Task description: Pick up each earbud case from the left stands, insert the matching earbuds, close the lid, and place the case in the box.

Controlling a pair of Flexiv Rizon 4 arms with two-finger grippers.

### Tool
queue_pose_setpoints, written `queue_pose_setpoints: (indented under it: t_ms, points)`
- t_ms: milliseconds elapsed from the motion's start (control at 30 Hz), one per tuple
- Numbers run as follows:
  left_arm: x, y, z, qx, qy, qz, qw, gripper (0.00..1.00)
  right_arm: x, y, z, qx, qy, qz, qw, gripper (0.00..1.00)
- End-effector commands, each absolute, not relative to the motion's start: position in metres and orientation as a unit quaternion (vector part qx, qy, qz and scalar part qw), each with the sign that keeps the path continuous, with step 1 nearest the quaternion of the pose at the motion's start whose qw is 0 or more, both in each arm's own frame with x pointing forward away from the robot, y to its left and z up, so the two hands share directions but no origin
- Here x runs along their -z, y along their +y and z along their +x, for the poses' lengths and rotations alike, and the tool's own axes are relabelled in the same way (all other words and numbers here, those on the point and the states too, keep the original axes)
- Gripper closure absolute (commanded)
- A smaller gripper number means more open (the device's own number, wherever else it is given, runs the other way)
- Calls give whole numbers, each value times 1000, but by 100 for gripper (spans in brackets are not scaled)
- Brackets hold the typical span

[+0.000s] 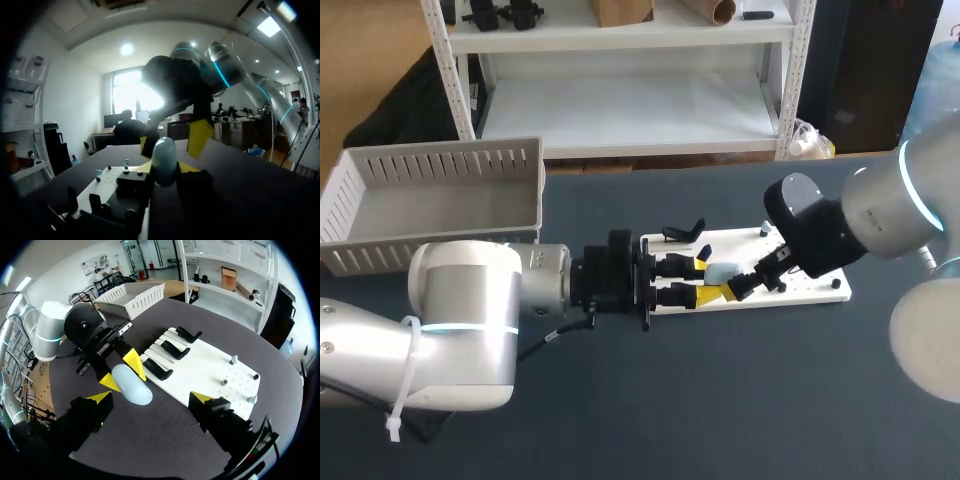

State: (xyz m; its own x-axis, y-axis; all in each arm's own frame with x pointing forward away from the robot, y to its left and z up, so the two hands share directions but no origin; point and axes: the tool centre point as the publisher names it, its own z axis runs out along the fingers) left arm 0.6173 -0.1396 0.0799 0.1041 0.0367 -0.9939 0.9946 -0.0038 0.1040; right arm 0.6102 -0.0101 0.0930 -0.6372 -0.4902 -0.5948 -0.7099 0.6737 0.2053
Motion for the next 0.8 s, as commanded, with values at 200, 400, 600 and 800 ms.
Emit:
queue_pose_setpoints:
  t_ms: [200, 400, 600, 800]
  points:
    - [-79, -141, 617, 463, 482, 534, 517, 100, -93, -8, 612, -205, 882, -336, 258, 0]
    - [-79, -141, 617, 463, 482, 534, 517, 100, -93, -9, 615, -202, 884, -332, 258, 0]
    - [-79, -141, 617, 463, 482, 534, 517, 100, -94, -10, 617, -201, 885, -330, 258, 0]
    - [-79, -141, 617, 463, 482, 534, 517, 100, -95, -10, 620, -200, 886, -328, 260, 0]
